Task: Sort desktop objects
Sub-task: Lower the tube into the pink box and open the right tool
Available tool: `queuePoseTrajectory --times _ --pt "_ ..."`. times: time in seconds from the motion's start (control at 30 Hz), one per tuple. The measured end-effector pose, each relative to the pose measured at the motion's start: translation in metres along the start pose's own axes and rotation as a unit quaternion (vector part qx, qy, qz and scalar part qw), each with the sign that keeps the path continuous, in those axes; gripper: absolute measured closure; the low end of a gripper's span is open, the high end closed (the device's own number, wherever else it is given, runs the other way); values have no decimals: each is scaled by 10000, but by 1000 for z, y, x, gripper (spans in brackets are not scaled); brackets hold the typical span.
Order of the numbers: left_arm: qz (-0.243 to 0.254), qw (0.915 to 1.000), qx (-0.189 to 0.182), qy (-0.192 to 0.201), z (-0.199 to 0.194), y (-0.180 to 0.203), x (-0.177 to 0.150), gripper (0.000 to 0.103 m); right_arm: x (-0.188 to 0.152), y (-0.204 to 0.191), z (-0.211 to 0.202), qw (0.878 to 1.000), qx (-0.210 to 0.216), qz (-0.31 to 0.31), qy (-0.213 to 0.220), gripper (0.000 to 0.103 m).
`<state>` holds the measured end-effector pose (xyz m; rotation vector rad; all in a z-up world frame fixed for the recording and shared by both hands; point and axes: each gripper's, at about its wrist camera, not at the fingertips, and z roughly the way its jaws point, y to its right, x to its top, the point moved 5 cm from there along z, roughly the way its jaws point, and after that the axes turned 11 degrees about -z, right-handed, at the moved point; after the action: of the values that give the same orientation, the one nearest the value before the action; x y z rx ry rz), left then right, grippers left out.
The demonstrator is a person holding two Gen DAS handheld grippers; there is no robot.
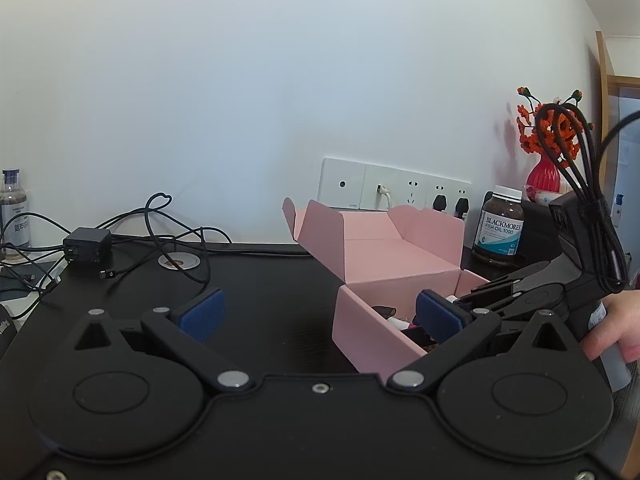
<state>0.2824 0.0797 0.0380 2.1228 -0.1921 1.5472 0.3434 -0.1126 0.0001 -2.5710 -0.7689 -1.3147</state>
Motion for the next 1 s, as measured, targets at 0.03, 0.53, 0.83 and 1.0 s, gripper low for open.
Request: queuePoseTrajectory --times 0.03,0.53,0.83,1.0 --pt "-9 10000 2 -2 0 0 0 0 2 0 0 10000 -35 -16 -45 68" --pt "-30 10000 4 -21 0 -1 1 0 5 -4 -7 9986 -508 -153 65 36" --pt "-31 10000 7 -12 1 -1 0 0 8 -1 -23 9980 -582 -104 243 15" --pt "-35 10000 12 -12 1 -1 0 0 6 10 -36 9969 -650 108 439 1"
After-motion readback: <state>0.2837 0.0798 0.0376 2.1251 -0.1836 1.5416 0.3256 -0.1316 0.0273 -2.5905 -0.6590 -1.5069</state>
